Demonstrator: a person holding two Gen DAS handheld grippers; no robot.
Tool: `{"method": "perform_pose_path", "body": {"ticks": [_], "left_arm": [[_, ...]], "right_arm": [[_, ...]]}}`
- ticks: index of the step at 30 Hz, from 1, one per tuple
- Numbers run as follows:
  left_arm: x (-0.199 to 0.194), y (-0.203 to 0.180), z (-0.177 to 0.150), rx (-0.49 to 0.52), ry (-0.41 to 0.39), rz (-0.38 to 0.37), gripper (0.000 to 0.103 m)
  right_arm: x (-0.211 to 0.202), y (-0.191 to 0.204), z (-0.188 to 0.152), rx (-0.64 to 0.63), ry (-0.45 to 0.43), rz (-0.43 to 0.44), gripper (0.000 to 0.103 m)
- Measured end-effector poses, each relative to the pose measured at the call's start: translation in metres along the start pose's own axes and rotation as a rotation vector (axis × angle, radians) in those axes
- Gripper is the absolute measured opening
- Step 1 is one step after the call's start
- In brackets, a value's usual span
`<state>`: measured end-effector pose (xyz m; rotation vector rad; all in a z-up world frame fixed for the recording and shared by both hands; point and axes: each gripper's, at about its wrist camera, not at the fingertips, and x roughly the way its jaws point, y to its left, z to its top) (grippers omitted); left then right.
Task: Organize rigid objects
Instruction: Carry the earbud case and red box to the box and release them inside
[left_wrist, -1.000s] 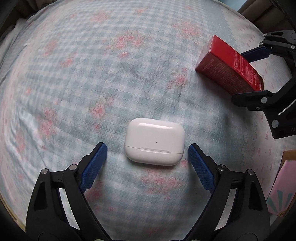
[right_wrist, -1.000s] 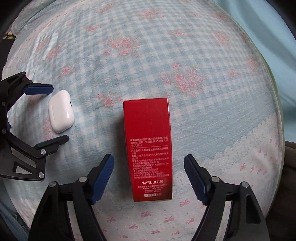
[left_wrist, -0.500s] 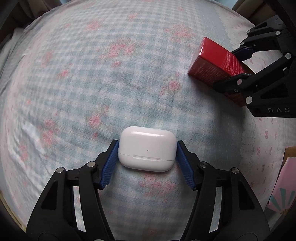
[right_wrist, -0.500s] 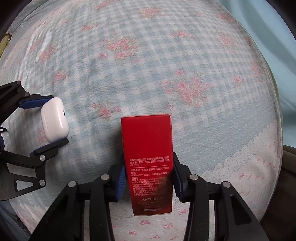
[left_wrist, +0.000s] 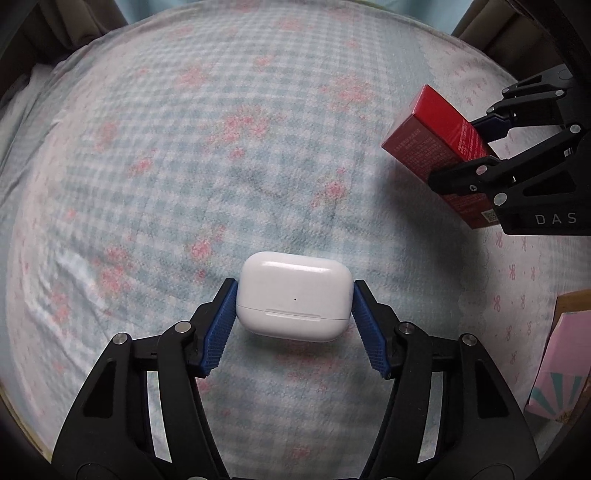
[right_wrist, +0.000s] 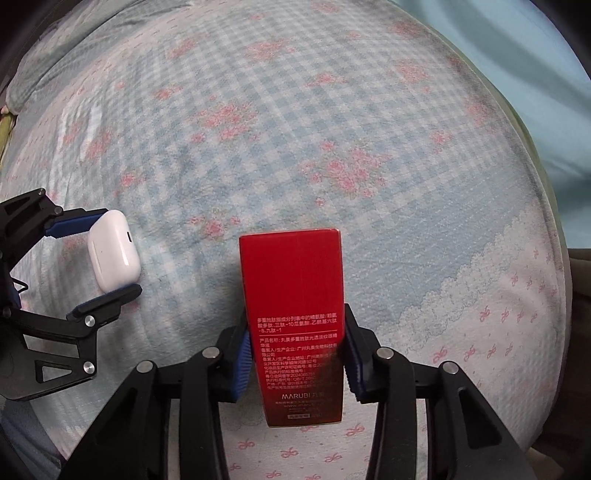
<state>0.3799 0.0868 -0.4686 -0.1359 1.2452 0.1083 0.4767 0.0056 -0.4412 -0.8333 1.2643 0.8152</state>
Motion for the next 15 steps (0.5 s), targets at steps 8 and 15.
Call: {"method": "perform_pose_path", "body": {"ticks": [8, 15], "left_arm": [[-0.052, -0.02, 0.006, 0.042, -0.066, -0.009, 0.058], [-0.122, -0.043, 0.003, 0.096, -0.128, -0.013, 0.058]], "right_arm": [[-0.06, -0.008, -0.023, 0.112, -0.077, 0.023, 0.038], [-0.122, -0.005, -0.069, 0.214, -0.165, 0.037, 0.038]]}}
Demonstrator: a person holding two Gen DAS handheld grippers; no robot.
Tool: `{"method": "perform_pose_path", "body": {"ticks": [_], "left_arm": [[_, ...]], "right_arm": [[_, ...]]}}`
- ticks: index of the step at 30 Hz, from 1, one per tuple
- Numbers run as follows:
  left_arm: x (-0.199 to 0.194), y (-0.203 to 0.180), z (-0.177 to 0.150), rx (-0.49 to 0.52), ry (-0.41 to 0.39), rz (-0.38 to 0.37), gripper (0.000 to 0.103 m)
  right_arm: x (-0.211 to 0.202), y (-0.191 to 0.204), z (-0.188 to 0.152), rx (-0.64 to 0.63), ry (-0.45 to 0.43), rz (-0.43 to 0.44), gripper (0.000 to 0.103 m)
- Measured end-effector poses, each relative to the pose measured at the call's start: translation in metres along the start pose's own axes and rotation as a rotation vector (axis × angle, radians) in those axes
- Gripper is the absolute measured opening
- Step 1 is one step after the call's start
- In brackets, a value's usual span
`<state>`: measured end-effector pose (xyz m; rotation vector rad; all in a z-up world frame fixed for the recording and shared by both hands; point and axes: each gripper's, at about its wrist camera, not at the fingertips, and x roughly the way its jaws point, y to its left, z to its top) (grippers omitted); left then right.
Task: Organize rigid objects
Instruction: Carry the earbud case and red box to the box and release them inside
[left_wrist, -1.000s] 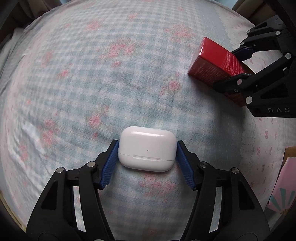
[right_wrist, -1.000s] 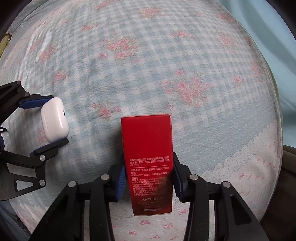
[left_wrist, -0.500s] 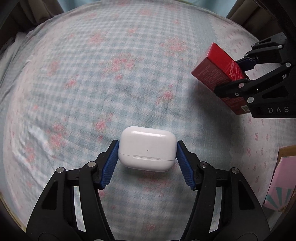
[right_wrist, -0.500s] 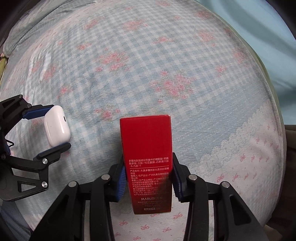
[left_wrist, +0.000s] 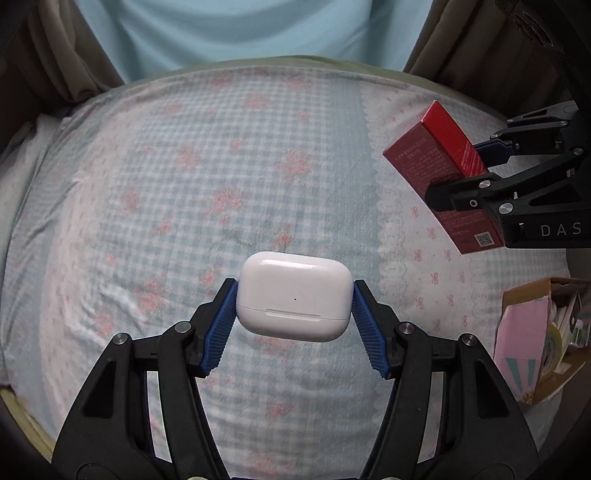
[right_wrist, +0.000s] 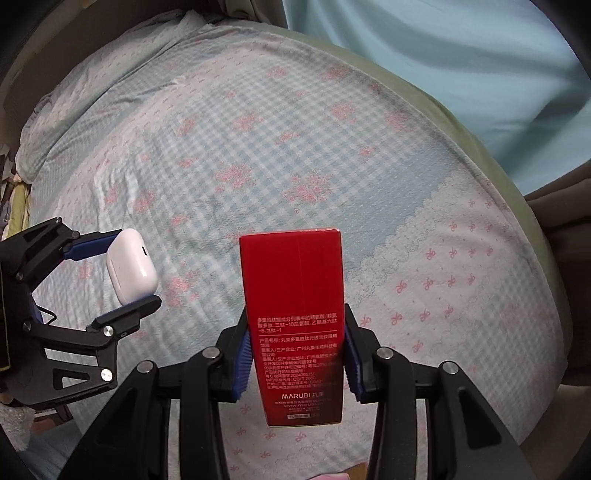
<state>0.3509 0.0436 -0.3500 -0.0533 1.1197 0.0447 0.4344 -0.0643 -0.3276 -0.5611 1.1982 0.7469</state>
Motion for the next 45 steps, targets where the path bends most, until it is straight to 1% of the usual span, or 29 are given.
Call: {"method": "perform_pose_path", "body": {"ticks": [5, 11, 14, 18, 21, 24, 28, 33, 36, 39, 42, 45], "left_arm": [[-0.056, -0.033, 0.004, 0.059, -0.046, -0.024, 0.058], [-0.115, -0.087, 0.001, 0.139, -0.088, -0.09, 0.058], [-0.139, -0.119, -0.001, 0.185, -0.106, -0.132, 0.058], [-0.16, -0.165, -0.005, 0.261, -0.121, -0.185, 0.058], [-0.168, -0.201, -0.01, 0.315, -0.12, -0.228, 0.058], [-0.171, -0.236, -0.016, 0.367, -0.113, -0.269, 0.058], [-0.162, -0.277, -0.025, 0.429, -0.086, -0.31, 0.058], [-0.14, -0.32, -0.038, 0.488, -0.037, -0.336, 0.058], [-0.119, -0.338, -0.043, 0.509, -0.003, -0.335, 0.058], [-0.097, -0.351, -0.045, 0.524, 0.032, -0.329, 0.058], [-0.076, -0.359, -0.044, 0.537, 0.056, -0.314, 0.058], [-0.055, -0.365, -0.043, 0.541, 0.074, -0.299, 0.058]], "right_arm": [[-0.065, -0.007, -0.037, 0.09, -0.072, 0.002, 0.038], [-0.148, -0.024, -0.093, 0.23, -0.168, -0.011, 0.038], [-0.191, -0.035, -0.13, 0.323, -0.22, -0.034, 0.038], [-0.241, -0.05, -0.191, 0.473, -0.295, -0.059, 0.038], [-0.267, -0.06, -0.235, 0.569, -0.334, -0.107, 0.038], [-0.285, -0.07, -0.282, 0.669, -0.355, -0.151, 0.038], [-0.289, -0.081, -0.339, 0.777, -0.339, -0.215, 0.038], [-0.272, -0.101, -0.403, 0.936, -0.313, -0.215, 0.038], [-0.254, -0.112, -0.432, 1.034, -0.312, -0.185, 0.038], [-0.227, -0.121, -0.454, 1.121, -0.304, -0.148, 0.038], [-0.197, -0.126, -0.463, 1.191, -0.292, -0.108, 0.038], [-0.169, -0.129, -0.474, 1.248, -0.277, -0.088, 0.038]]}}
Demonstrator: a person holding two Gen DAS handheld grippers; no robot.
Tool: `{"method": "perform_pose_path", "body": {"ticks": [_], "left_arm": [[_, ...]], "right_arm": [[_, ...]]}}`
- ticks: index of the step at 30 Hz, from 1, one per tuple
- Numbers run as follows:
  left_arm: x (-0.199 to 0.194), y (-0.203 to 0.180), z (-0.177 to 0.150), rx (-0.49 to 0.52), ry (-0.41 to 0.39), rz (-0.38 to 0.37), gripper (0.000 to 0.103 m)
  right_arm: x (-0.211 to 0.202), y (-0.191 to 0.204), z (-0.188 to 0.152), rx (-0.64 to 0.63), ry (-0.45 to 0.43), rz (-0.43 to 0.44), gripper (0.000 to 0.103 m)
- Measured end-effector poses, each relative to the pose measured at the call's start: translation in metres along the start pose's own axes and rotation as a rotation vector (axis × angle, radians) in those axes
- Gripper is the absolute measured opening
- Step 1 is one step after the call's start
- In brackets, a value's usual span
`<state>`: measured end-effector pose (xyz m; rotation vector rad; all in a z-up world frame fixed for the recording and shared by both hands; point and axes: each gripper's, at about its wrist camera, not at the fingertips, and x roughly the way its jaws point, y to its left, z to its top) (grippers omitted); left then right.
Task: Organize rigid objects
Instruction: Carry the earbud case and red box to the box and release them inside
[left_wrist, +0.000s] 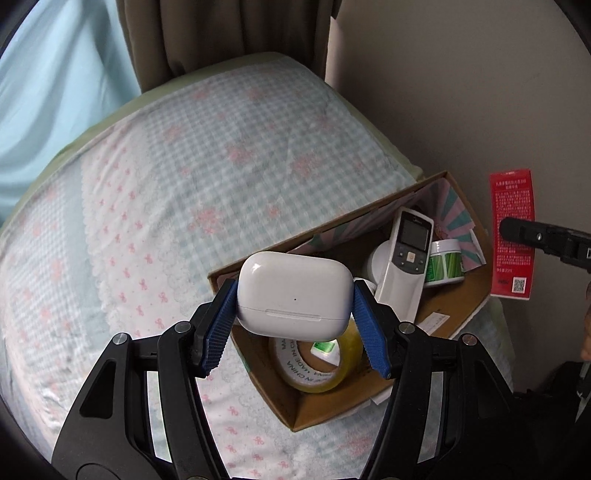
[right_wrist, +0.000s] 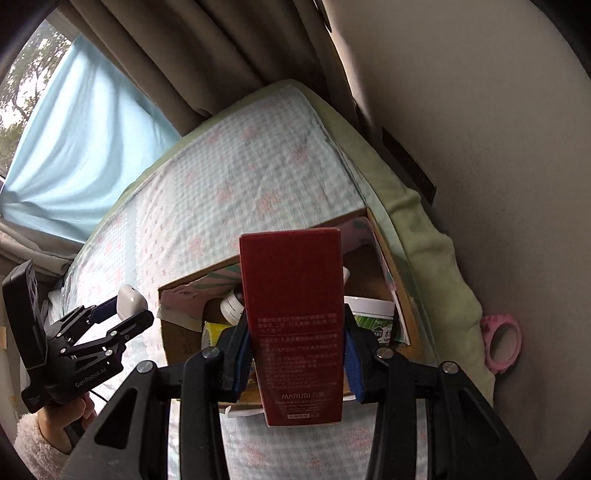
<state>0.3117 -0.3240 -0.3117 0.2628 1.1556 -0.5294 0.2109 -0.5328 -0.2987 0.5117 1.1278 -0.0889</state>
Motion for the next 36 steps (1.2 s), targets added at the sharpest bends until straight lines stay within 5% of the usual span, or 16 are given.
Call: {"method": "perform_pose_path", "body": {"ticks": [11, 27, 29, 30, 32, 33, 34, 36], "left_arm": [[0.067, 0.009, 0.004, -0.006, 0.043, 0.033, 0.058], [0.081, 0.0, -0.004, 0.027, 0.07, 0.054, 0.059], [0.08, -0.001, -0.004, 0.03, 0.072, 0.069, 0.078], [0.078, -0.001, -0.004, 0.034, 0.069, 0.075, 0.103], [0.07, -0.002, -0.004, 0.038, 0.05, 0.065, 0.103], [0.067, -0.002, -0.004, 0.038, 0.048, 0.059, 0.103], [0.064, -0.002, -0.004, 0.039, 0.045, 0.059, 0.103], [0.057, -0.003, -0.004, 0.043, 0.038, 0.061, 0.103]], "right_arm": [[0.051, -0.011, -0.03, 0.158, -0.062, 0.051, 0.039], [0.067, -0.013, -0.04, 0.198, -0.045, 0.022, 0.04], [0.069, -0.015, -0.038, 0.216, -0.038, 0.024, 0.041], [0.069, -0.016, -0.038, 0.225, -0.038, 0.02, 0.045], [0.064, -0.016, -0.037, 0.231, -0.051, -0.012, 0.064], [0.059, -0.016, -0.038, 0.227, -0.057, -0.051, 0.092], [0.054, -0.015, -0.039, 0.22, -0.066, -0.078, 0.103], [0.048, -0.015, -0.042, 0.205, -0.06, -0.114, 0.103]]}}
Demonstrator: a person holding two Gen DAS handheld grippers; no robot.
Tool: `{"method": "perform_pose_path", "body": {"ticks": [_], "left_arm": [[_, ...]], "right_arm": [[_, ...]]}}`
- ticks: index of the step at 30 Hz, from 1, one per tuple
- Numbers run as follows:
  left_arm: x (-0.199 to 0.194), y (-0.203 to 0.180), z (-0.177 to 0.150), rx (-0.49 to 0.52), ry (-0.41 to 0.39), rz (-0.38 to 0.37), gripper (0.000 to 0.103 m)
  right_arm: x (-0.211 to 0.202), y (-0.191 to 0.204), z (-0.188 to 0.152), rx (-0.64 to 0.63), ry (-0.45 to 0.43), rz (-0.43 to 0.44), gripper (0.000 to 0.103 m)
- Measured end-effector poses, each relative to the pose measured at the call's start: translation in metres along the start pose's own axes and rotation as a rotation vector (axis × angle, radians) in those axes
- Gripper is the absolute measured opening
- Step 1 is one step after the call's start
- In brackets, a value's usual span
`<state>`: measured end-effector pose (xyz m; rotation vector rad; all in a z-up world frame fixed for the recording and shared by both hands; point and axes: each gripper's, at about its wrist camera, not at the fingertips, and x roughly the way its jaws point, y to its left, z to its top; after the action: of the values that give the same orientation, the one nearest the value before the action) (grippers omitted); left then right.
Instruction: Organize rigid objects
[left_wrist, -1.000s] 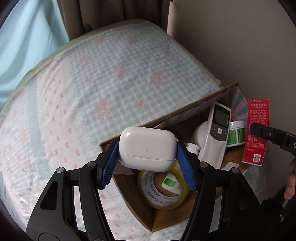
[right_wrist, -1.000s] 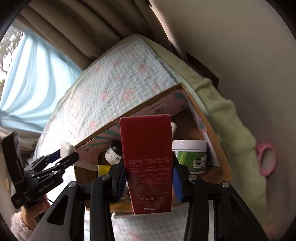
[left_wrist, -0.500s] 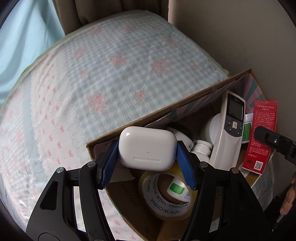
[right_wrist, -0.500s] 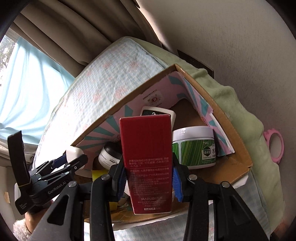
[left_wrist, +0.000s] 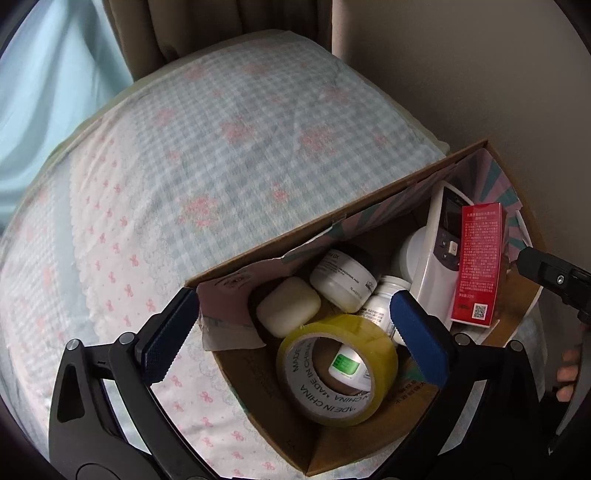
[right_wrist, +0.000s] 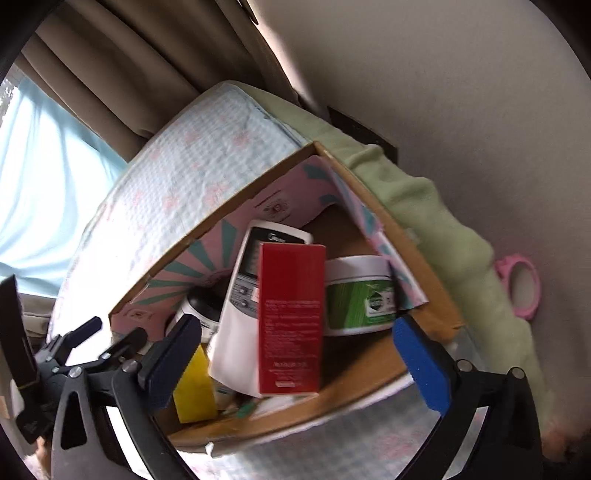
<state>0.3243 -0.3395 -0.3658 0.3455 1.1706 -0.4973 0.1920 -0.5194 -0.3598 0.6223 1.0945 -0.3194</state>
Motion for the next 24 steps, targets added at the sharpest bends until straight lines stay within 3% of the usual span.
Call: {"method": "perform_pose_path", "body": {"ticks": [2, 7, 17, 24], "left_arm": [[-0.005, 0.0, 0.0, -0.003, -0.004, -0.002, 0.103], [-0.02, -0.003, -0.001, -0.001, -0.026, -0.003, 0.103], [-0.054, -0.005, -0.017, -0.012, -0.067, -0.001, 0.103], [-0.112, 0.006, -0.032, -0.053, -0.115, 0.01, 0.103]], "right_arm": [[-0.004, -0.001, -0.003, -0.009, 0.0, -0.025, 0.103], [-0.005, -0.003, -0.008, -0.02, 0.036, 0.012, 0.103], [-0.033, 0.017, -0.023, -0.064, -0.01, 0.028, 0.103], [-0.075, 0.038, -0.031, -0.091, -0.052, 0.03, 0.103]]}}
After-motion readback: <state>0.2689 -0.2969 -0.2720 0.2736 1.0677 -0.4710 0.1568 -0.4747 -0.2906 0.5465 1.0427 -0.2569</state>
